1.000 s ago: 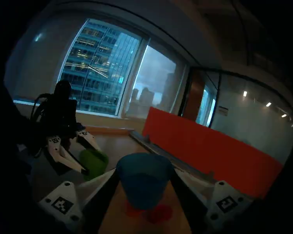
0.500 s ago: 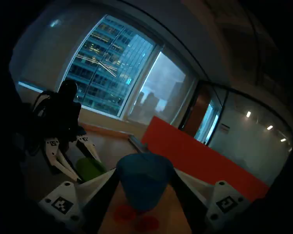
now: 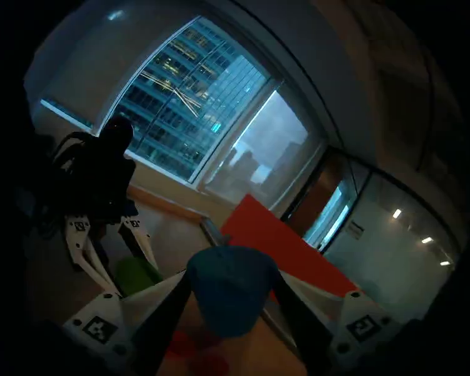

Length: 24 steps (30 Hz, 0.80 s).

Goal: Pour water

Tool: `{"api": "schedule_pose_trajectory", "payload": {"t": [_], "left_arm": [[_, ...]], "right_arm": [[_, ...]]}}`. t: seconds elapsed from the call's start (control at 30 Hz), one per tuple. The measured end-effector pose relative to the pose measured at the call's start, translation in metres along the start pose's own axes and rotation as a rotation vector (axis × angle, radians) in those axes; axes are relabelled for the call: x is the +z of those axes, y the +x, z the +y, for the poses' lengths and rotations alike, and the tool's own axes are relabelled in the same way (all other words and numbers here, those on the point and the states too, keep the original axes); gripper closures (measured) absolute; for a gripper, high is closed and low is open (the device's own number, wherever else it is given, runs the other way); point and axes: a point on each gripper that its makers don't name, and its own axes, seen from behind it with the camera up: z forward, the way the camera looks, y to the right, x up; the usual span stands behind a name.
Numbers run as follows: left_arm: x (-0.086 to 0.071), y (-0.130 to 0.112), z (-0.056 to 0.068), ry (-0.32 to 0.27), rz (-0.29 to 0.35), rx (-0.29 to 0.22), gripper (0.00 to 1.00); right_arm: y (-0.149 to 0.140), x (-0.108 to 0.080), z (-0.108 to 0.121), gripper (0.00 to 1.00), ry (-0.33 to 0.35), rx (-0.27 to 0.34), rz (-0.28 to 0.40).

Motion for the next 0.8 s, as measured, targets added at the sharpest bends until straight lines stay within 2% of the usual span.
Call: {"api": "schedule_pose_trajectory", "payload": {"t": [0.8], "left_arm": [[0.011,0.012,-0.002,-0.015,0.018,0.001,0.11]], "right_arm": [[0.024,0.025,0.011,0.09,-0.035,-0.288,-0.003]]}}
